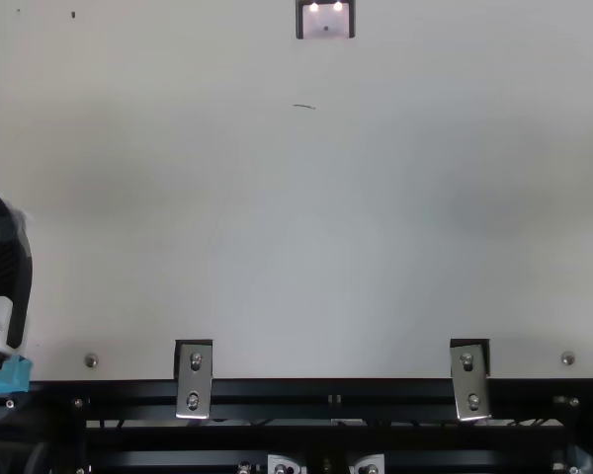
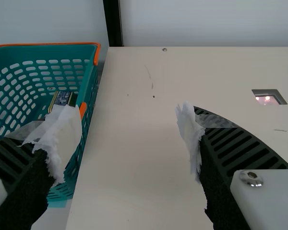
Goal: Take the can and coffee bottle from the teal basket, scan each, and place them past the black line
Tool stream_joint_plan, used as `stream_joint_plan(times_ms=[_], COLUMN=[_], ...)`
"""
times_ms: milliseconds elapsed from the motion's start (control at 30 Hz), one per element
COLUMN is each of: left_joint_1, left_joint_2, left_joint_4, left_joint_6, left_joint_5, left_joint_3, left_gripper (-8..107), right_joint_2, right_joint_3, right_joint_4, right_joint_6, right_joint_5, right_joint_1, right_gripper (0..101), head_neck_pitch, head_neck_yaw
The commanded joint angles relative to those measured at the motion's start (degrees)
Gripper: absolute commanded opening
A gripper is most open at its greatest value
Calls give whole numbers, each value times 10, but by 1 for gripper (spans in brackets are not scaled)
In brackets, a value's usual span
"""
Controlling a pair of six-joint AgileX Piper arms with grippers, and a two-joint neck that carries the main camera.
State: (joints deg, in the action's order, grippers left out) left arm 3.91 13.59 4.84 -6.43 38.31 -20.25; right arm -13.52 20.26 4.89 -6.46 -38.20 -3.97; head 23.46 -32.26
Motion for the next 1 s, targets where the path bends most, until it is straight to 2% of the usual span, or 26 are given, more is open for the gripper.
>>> stream_joint_plan(times_ms=[0, 700, 800, 967], left_joint_1=[0, 0, 0, 0], left_joint_2=[0, 0, 0, 0], left_joint_4=[0, 0, 0, 0], left_joint_6=[0, 0, 0, 0], left_joint_5=[0, 0, 0, 0], left_joint_3=[0, 0, 0, 0], left_gripper=[90, 90, 90, 90], right_joint_2=[0, -1, -13, -42], right_joint_3=[0, 2, 26, 107], right_joint_4=[0, -1, -2, 2], right_joint_6=[0, 1, 2, 2], right_joint_5=[0, 0, 1, -21], right_joint_1=[0, 1, 1, 5], right_gripper=[101, 101, 101, 101], head_neck_pitch=[15, 15, 15, 15], head_neck_yaw=[-9, -9, -9, -9])
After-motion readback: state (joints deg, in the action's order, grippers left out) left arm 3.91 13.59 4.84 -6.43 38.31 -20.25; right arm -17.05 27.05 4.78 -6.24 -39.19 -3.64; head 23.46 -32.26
